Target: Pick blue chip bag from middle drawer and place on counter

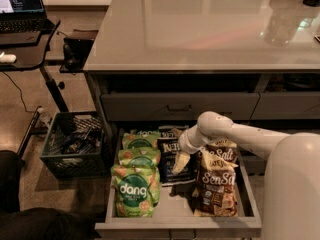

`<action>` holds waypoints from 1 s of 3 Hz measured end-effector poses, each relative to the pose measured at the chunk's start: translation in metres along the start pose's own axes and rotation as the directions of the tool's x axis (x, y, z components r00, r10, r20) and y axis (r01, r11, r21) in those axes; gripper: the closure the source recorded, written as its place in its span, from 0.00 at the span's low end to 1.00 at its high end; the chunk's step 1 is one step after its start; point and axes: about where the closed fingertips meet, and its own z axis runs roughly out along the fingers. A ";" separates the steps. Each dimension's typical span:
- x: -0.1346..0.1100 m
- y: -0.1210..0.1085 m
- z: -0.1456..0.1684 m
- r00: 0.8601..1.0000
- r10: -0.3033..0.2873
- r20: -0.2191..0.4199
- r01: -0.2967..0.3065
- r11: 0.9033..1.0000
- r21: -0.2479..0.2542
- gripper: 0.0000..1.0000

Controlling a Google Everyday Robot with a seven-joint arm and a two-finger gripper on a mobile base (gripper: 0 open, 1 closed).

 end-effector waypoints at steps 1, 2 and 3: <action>0.016 -0.007 0.021 1.000 -0.001 -0.012 0.001 1.000 -0.025 0.00; 0.023 -0.008 0.027 1.000 0.005 -0.017 -0.006 0.999 -0.034 0.00; 0.023 -0.008 0.027 1.000 0.005 -0.017 -0.006 0.999 -0.034 0.19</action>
Offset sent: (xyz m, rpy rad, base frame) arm 0.0200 -0.0078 -0.0322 -0.0225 0.0249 0.0112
